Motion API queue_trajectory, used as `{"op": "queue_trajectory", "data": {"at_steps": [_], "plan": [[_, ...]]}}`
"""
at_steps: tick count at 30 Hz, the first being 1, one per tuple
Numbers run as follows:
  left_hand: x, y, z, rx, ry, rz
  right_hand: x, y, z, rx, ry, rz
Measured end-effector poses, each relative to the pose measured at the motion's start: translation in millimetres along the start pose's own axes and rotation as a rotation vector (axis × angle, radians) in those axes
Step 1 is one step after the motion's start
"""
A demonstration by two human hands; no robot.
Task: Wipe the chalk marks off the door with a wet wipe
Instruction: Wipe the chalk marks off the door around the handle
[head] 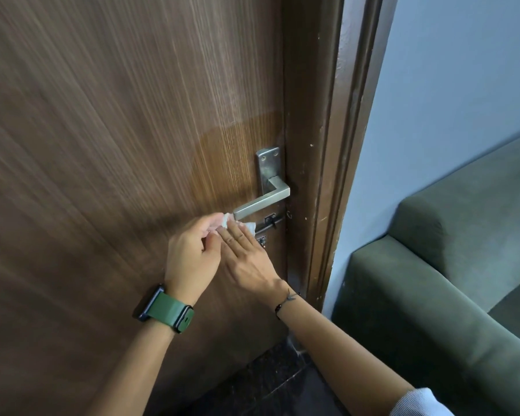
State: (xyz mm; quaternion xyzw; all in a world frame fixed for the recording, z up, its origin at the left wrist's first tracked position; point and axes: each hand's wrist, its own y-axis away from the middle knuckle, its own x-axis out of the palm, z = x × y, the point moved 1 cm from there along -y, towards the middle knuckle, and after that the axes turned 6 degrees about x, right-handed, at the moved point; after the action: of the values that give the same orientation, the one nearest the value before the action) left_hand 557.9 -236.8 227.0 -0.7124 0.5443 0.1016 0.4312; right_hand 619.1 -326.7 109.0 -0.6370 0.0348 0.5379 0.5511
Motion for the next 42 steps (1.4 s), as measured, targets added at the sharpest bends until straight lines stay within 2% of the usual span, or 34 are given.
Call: {"op": "queue_trajectory", "data": {"at_steps": [2,4,8,10,13,17,19,21,24,26,28,31,33,35,38,40,42], "plan": [[-1,2,4,-0.011,0.001,0.006,1,11,-11,-0.033,0.049,0.035],[-4,3,8,-0.027,0.001,-0.004,-5,16,-33,0.014,0.089,0.029],[-7,3,18,-0.056,-0.023,-0.023,-20,12,-67,0.379,0.065,0.012],[-6,4,18,-0.063,-0.023,-0.019,-20,7,-67,0.451,0.04,0.011],[-2,6,15,-0.048,-0.02,-0.008,-15,6,-58,0.518,-0.042,-0.069],[-6,7,15,-0.032,-0.042,-0.016,-3,-2,-39,0.791,-0.268,-0.232],[-12,8,18,-0.028,-0.063,-0.025,3,-9,-31,0.883,-0.297,-0.276],[-18,8,23,-0.045,-0.072,-0.04,6,-11,-29,0.853,-0.241,-0.303],[-21,10,30,-0.089,-0.067,-0.054,4,-10,-26,0.657,-0.203,-0.301],[-18,10,31,-0.112,-0.057,-0.044,3,-12,-16,0.513,-0.177,-0.262],[-12,10,30,-0.117,-0.05,-0.024,4,-13,-11,0.458,-0.161,-0.216],[-6,10,27,-0.113,-0.04,0.0,0,-6,-17,0.524,-0.247,-0.213],[-5,9,25,-0.102,-0.041,-0.006,-9,-2,-32,0.612,-0.24,-0.276],[-4,7,24,-0.087,-0.053,-0.014,-19,-3,-44,0.624,-0.152,-0.321],[-4,8,22,-0.086,-0.063,-0.009,-22,-11,-52,0.602,0.065,-0.274],[-6,8,21,-0.074,-0.074,-0.002,-20,-14,-53,0.705,0.043,-0.238],[-8,8,20,-0.071,-0.091,0.002,-18,-18,-53,0.896,-0.038,-0.223]]}}
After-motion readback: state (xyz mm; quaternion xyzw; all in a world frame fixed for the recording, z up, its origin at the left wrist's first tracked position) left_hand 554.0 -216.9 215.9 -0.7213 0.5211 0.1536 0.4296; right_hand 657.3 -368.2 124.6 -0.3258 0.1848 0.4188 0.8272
